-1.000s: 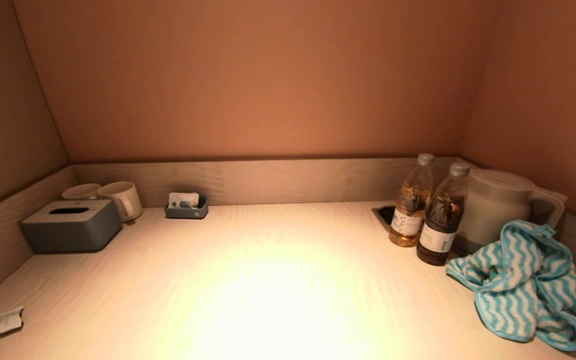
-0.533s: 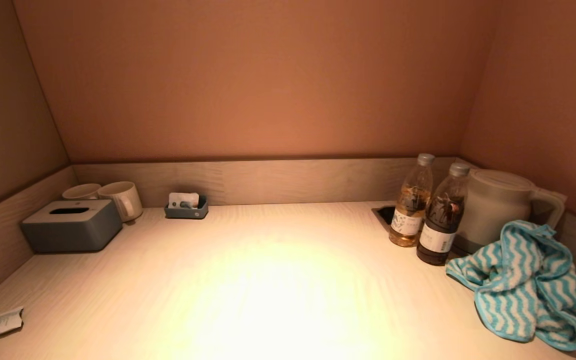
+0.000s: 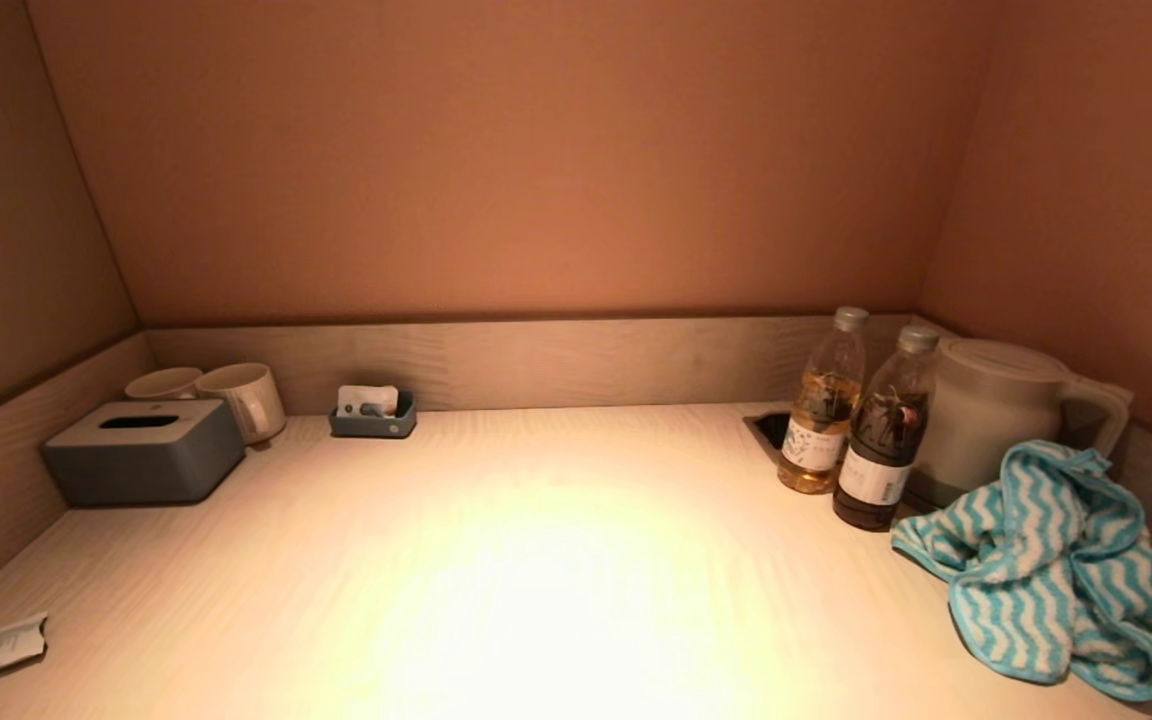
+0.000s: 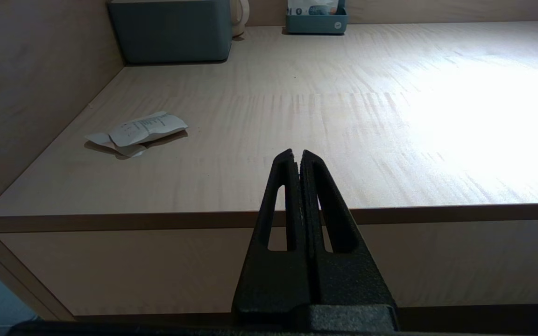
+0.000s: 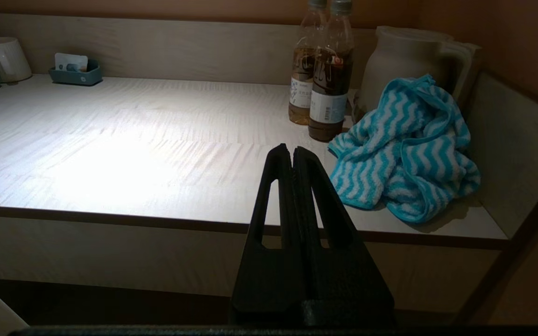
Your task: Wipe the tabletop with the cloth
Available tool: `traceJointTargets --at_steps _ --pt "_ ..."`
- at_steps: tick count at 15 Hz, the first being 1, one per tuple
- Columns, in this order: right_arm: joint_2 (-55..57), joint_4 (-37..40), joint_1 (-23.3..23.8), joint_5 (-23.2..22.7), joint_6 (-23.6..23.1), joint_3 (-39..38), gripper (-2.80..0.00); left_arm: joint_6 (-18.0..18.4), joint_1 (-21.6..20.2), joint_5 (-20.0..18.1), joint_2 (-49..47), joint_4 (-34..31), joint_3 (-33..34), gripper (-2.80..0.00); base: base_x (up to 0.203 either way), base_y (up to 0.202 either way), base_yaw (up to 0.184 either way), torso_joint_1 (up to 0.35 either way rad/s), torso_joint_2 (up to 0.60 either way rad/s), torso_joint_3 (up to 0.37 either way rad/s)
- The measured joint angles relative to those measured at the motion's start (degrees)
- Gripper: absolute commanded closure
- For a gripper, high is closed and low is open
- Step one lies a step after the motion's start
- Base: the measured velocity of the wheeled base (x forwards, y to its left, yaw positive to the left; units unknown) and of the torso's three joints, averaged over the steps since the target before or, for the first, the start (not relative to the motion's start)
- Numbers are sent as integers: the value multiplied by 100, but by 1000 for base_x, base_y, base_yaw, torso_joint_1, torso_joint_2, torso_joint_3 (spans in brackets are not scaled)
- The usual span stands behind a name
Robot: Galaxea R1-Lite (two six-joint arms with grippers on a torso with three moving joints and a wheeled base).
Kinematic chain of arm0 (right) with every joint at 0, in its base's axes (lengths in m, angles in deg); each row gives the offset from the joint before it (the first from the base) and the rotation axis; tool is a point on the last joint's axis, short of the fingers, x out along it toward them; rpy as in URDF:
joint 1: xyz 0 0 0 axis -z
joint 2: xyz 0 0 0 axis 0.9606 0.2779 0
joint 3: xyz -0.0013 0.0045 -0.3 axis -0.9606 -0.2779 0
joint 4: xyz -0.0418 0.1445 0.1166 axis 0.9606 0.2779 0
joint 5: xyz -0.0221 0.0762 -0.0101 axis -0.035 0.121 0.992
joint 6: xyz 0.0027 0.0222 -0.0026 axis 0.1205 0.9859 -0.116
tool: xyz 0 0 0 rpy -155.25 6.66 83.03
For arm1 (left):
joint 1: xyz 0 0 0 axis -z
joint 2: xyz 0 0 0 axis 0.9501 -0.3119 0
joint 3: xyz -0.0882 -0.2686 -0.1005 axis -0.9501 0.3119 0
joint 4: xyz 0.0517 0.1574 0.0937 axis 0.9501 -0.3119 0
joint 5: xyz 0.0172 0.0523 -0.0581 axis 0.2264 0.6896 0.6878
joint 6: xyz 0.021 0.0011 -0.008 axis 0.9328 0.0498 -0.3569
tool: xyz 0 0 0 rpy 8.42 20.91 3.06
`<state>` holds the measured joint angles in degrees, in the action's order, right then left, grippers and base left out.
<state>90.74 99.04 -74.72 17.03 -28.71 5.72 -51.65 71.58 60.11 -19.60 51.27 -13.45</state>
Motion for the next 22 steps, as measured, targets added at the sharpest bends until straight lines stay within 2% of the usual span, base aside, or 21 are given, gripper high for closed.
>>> traceJointTargets --at_steps 3,7,13,18,22 --pt "-117 -211 -2 10 -26 -394 0 -2 0 -2 0 2 0 0 0 0 0 0 0 0" --pt "-139 -846 0 148 -159 -1423 0 -5 2 -2 0 0 0 0 0 0 0 0 0 0" --pt "-141 -2526 0 210 -487 -3180 0 -2 0 -2 0 0 0 0 0 0 0 0 0 0" --pt "-141 -3776 0 222 -441 -3526 0 -2 2 0 0 0 0 0 0 0 0 0 0 0" --pt "-142 -4146 0 235 -436 -3537 0 0 0 0 0 2 0 0 0 0 0 0 0 0"
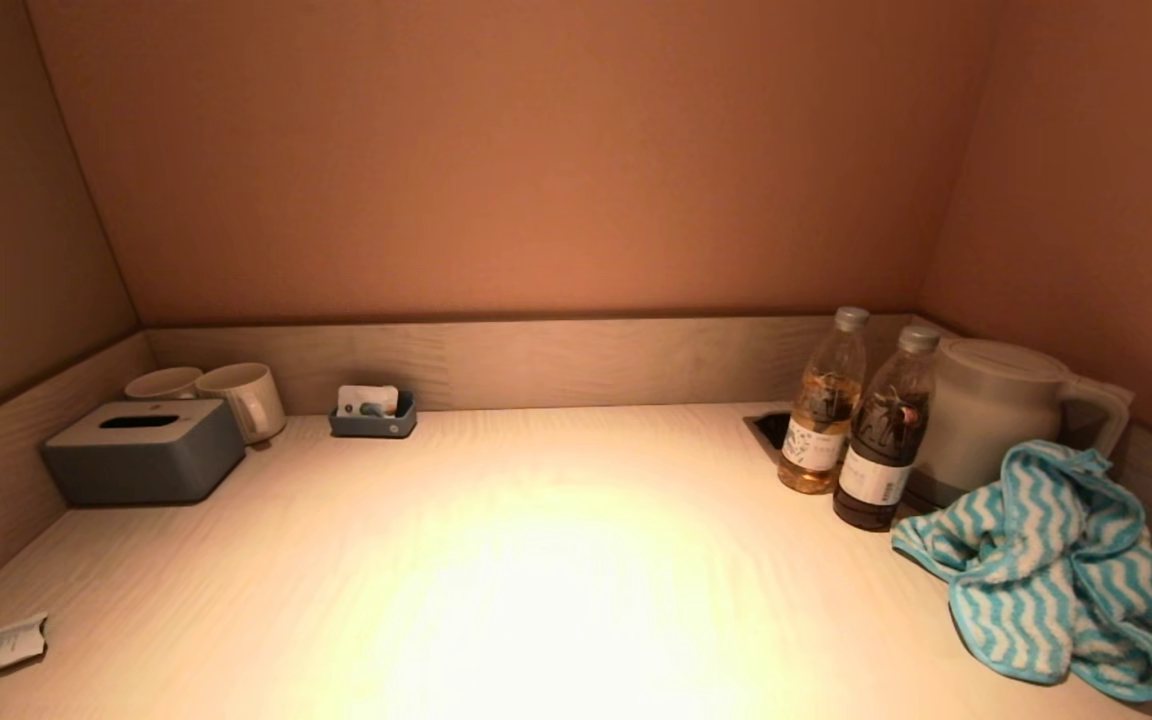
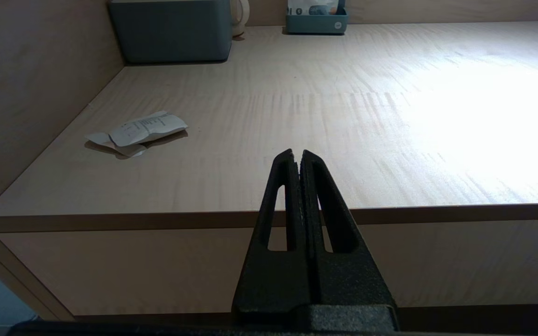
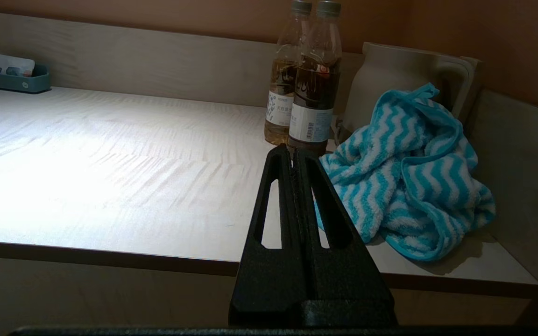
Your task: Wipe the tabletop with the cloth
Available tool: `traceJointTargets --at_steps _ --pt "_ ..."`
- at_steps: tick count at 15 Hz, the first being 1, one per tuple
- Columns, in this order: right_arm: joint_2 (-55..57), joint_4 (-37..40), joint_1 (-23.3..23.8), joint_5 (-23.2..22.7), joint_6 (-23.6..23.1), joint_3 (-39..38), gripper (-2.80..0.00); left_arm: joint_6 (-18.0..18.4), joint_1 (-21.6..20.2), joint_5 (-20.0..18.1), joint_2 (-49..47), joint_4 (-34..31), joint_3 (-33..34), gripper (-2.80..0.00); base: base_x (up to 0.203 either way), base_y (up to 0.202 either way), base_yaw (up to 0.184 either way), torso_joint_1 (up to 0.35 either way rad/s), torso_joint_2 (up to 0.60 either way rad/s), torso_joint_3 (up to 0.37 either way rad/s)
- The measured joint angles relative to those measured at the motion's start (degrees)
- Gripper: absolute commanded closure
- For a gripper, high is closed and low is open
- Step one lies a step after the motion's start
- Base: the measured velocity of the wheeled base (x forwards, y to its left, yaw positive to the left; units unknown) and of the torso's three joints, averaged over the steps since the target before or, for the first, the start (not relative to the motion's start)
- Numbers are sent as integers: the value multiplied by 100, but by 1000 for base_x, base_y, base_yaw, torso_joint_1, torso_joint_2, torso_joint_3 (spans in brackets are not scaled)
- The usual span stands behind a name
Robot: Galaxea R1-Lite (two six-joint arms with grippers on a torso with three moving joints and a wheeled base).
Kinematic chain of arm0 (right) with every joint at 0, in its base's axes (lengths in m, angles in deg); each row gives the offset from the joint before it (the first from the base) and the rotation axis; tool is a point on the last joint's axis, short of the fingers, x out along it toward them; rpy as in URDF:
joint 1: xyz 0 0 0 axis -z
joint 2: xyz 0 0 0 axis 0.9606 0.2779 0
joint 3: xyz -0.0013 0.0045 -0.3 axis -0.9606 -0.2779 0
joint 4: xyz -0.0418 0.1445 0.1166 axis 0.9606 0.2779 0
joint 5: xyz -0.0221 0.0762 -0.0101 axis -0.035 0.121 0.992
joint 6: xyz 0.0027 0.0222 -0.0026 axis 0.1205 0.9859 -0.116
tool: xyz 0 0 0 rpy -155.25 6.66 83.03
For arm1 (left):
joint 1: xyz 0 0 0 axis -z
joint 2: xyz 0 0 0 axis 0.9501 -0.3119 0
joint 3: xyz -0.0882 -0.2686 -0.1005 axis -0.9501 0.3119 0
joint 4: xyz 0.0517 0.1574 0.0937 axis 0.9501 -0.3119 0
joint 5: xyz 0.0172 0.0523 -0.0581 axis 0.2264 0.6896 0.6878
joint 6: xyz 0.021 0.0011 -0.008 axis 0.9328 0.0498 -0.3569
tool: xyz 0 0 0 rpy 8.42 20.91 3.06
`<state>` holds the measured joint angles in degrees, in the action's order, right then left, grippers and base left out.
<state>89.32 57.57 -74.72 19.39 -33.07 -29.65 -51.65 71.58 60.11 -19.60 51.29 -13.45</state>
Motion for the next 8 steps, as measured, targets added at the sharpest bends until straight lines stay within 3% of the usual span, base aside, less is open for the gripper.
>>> traceJointTargets --at_steps 8 --pt "-5 698 0 138 29 -10 0 -2 0 0 0 -2 0 0 0 0 0 0 0 0"
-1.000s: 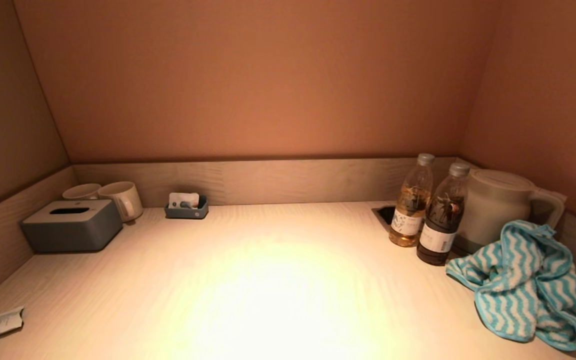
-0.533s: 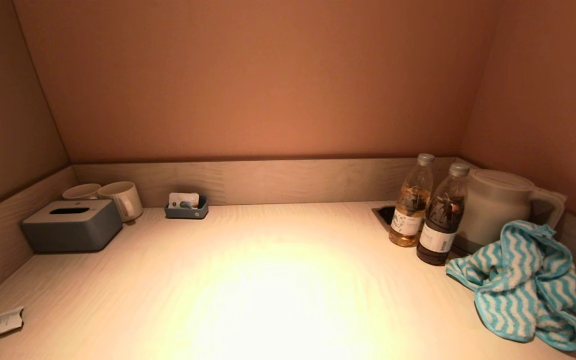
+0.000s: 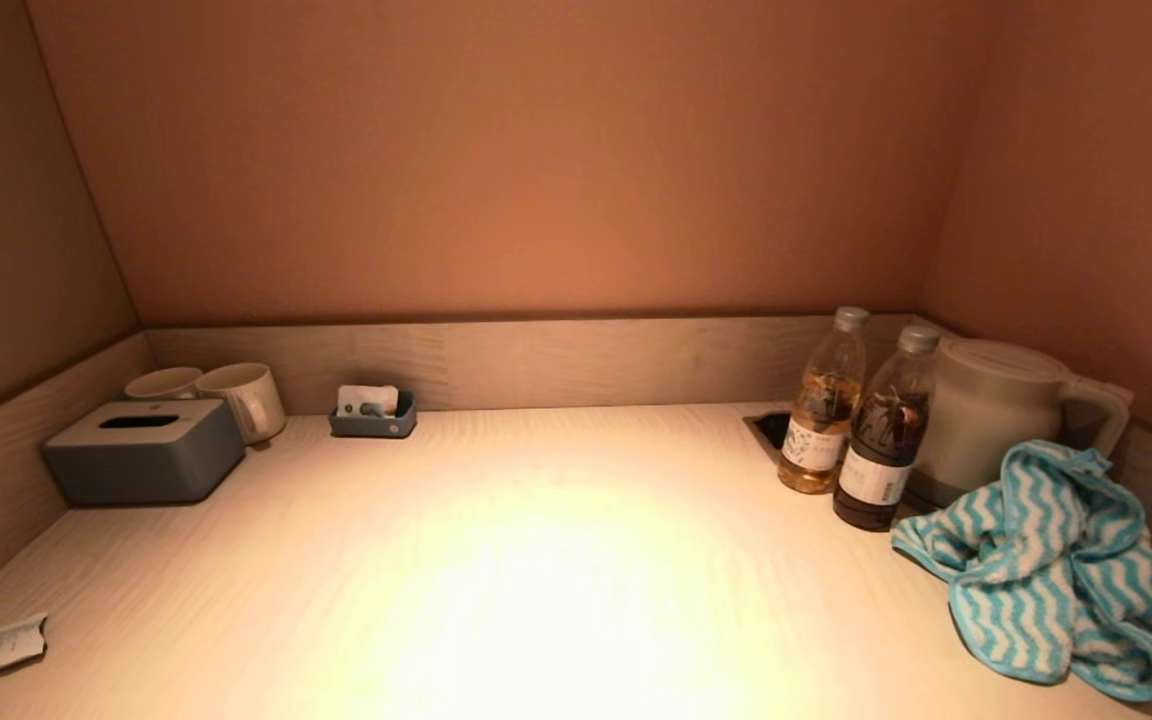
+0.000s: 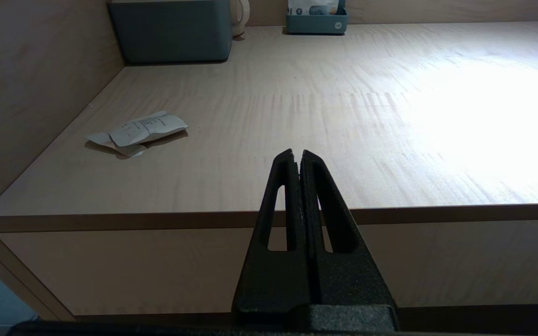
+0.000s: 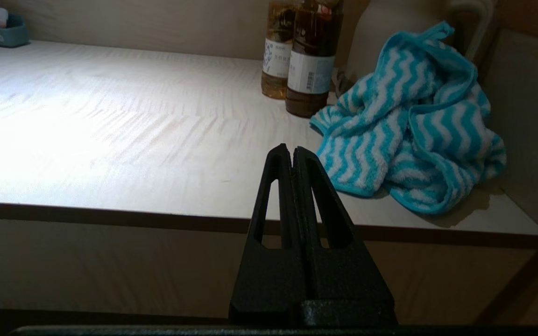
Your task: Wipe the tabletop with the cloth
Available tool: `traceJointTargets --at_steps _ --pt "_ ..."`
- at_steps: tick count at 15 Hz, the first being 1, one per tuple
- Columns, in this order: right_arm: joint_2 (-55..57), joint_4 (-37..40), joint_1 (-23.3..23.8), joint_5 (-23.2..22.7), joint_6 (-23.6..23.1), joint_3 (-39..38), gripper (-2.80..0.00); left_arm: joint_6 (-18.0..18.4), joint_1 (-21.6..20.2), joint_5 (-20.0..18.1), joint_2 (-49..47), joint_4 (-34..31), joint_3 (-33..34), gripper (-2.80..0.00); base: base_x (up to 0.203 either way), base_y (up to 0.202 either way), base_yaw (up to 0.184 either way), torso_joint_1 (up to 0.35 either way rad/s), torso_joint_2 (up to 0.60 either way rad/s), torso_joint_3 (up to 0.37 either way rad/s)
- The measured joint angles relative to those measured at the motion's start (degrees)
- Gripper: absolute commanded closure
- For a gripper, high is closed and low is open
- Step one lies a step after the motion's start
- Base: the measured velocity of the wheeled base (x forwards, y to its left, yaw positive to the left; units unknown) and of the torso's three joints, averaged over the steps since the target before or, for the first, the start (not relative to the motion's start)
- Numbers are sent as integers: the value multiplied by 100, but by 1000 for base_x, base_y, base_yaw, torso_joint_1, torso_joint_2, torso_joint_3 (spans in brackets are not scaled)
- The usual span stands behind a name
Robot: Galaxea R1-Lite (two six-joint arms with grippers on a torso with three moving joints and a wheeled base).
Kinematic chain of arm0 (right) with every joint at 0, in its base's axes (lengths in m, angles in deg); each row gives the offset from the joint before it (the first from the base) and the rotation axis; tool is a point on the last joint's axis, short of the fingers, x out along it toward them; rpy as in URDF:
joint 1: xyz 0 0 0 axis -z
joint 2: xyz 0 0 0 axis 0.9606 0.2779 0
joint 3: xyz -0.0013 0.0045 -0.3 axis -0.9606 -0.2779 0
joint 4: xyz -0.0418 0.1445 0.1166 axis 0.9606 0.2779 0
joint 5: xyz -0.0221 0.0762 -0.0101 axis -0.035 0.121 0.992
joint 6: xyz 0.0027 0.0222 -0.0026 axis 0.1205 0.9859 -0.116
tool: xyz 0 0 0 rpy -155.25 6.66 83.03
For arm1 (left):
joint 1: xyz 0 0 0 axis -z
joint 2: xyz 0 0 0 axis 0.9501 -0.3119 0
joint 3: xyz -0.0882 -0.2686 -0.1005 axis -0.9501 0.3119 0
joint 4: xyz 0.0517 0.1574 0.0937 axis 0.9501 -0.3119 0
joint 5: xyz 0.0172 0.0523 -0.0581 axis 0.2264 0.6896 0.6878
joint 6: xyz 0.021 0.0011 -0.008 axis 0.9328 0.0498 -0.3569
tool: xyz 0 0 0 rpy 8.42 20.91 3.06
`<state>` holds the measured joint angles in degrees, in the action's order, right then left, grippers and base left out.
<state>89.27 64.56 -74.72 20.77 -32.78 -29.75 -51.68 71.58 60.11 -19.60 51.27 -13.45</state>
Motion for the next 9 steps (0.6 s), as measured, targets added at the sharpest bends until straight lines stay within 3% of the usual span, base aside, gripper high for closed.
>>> traceJointTargets --at_steps 9 --pt "-5 408 0 55 267 0 0 0 0 -2 0 0 0 0 0 0 0 0 0 0"
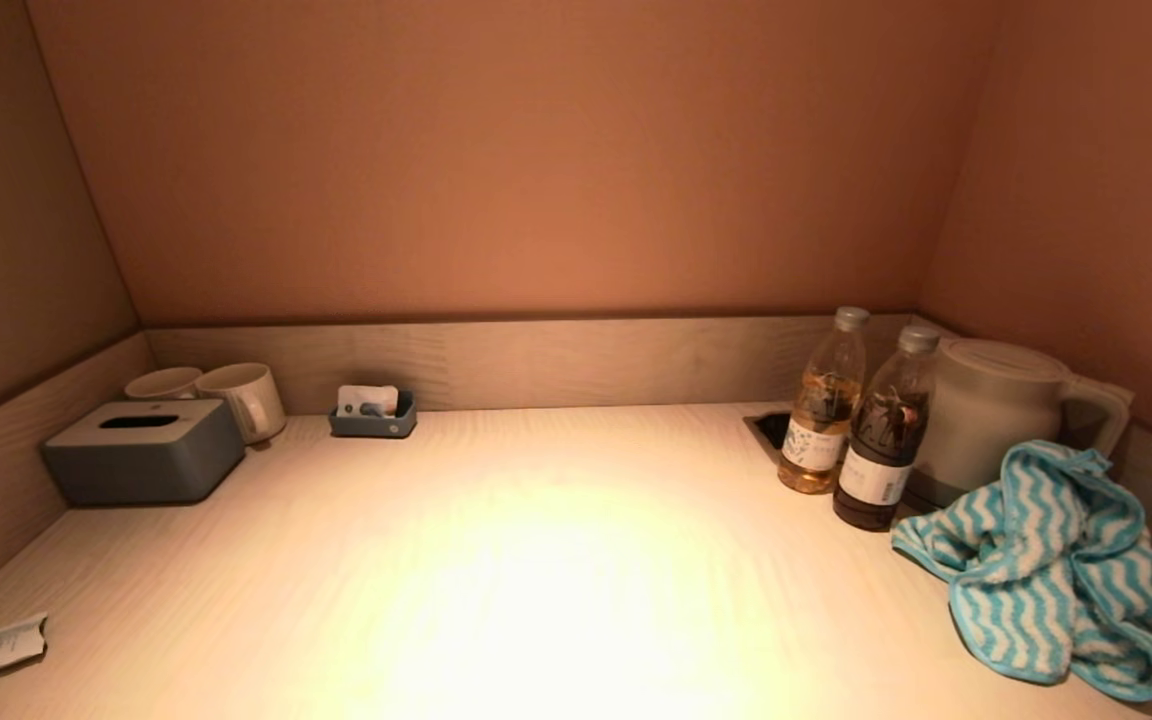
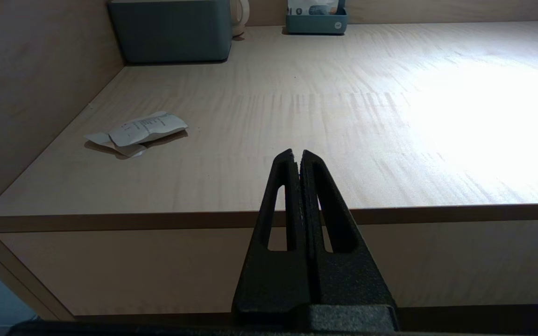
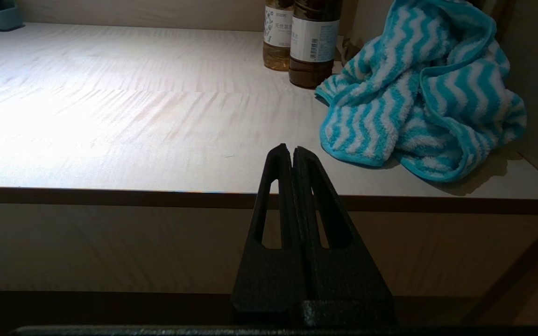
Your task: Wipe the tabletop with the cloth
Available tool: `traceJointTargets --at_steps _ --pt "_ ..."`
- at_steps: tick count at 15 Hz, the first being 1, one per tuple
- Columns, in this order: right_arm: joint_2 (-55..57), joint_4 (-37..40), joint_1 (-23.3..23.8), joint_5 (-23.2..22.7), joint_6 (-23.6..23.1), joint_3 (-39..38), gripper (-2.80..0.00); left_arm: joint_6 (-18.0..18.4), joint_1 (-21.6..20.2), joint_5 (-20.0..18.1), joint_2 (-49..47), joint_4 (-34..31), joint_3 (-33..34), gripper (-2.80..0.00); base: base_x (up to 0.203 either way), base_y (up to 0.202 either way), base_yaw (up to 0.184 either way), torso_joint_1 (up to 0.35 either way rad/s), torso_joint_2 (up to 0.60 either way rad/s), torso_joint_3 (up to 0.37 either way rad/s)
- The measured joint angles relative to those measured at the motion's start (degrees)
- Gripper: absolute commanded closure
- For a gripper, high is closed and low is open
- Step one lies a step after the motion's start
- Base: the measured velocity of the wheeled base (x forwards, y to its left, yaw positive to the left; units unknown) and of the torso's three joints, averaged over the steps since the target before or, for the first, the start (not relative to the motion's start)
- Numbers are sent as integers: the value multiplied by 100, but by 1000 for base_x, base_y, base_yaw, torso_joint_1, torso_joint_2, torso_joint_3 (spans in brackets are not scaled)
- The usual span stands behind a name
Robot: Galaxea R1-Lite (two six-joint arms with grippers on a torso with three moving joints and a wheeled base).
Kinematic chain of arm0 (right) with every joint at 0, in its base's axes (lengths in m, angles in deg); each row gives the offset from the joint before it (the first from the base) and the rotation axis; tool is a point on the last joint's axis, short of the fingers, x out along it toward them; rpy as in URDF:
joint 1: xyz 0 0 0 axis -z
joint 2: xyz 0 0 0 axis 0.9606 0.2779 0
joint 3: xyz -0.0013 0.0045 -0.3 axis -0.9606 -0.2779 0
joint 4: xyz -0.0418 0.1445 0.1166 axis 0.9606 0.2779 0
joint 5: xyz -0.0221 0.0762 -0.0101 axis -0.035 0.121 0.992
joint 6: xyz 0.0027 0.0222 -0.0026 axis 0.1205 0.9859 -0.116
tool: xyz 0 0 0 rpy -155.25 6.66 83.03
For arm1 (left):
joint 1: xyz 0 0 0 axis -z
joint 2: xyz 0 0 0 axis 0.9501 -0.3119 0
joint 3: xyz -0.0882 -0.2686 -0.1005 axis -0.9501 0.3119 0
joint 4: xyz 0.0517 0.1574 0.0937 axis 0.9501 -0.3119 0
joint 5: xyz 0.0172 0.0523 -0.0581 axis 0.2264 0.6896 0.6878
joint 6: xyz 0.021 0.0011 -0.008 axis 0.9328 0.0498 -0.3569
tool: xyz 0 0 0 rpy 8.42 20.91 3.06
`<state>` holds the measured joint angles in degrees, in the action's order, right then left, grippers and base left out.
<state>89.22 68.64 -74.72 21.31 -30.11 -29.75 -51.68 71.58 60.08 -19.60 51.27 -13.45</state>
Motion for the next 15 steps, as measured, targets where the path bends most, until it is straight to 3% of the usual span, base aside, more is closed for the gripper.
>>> traceJointTargets --at_steps 15 --pt "0 0 0 0 -1 0 0 0 1 2 0 0 0 0 0 0 0 0 0 0"
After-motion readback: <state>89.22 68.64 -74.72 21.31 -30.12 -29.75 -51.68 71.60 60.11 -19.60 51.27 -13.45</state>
